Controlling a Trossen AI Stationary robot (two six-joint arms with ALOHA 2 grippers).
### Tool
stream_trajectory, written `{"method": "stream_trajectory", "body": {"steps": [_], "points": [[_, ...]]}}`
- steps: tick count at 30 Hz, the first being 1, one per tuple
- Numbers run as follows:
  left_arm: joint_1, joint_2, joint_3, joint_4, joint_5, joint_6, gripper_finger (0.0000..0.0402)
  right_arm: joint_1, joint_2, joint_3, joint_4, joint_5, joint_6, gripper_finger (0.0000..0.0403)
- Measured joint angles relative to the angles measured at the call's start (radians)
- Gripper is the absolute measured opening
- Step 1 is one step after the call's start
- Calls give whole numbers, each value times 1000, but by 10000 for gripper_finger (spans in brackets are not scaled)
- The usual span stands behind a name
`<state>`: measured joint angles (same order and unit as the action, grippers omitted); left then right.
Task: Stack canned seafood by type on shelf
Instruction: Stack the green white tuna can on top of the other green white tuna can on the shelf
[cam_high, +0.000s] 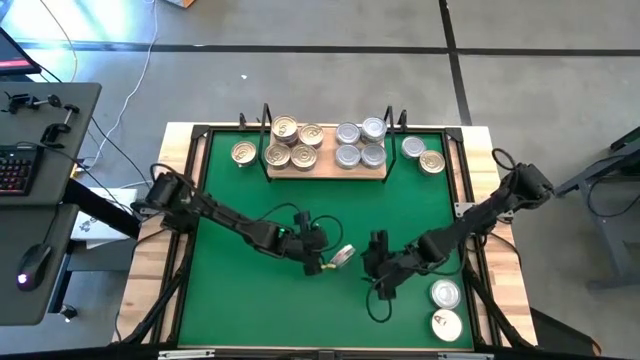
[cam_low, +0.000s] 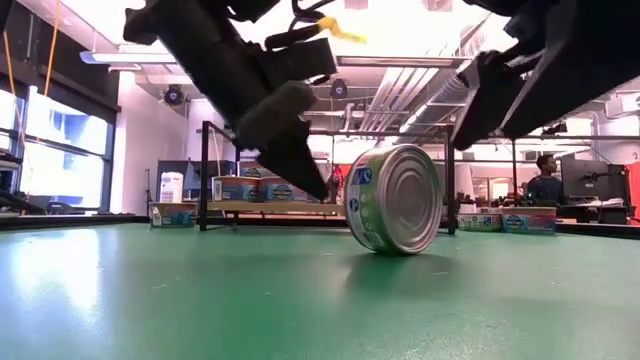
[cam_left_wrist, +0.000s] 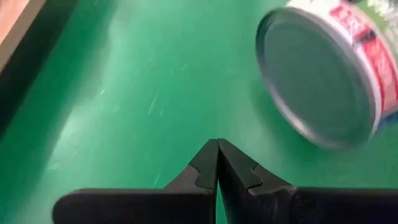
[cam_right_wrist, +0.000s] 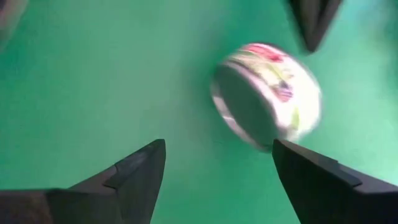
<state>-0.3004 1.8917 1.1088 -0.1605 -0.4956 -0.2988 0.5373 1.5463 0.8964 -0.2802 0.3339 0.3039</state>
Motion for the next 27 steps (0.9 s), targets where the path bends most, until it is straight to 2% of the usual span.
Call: {"method": "stream_trajectory", "body": {"steps": [2, 6, 15, 27], "points": [[0, 22, 0, 57, 2, 27, 0, -11, 0, 2, -21, 41, -86, 291], [0, 48, 0, 151, 15, 62, 0, -66, 0, -1, -1, 36, -220, 291], [1, 46, 1, 227, 20, 118, 0, -203, 29, -3, 96, -125, -394, 291], [1, 47, 1, 243, 21, 152, 0, -251, 104, -4, 206, -225, -471, 291]]}}
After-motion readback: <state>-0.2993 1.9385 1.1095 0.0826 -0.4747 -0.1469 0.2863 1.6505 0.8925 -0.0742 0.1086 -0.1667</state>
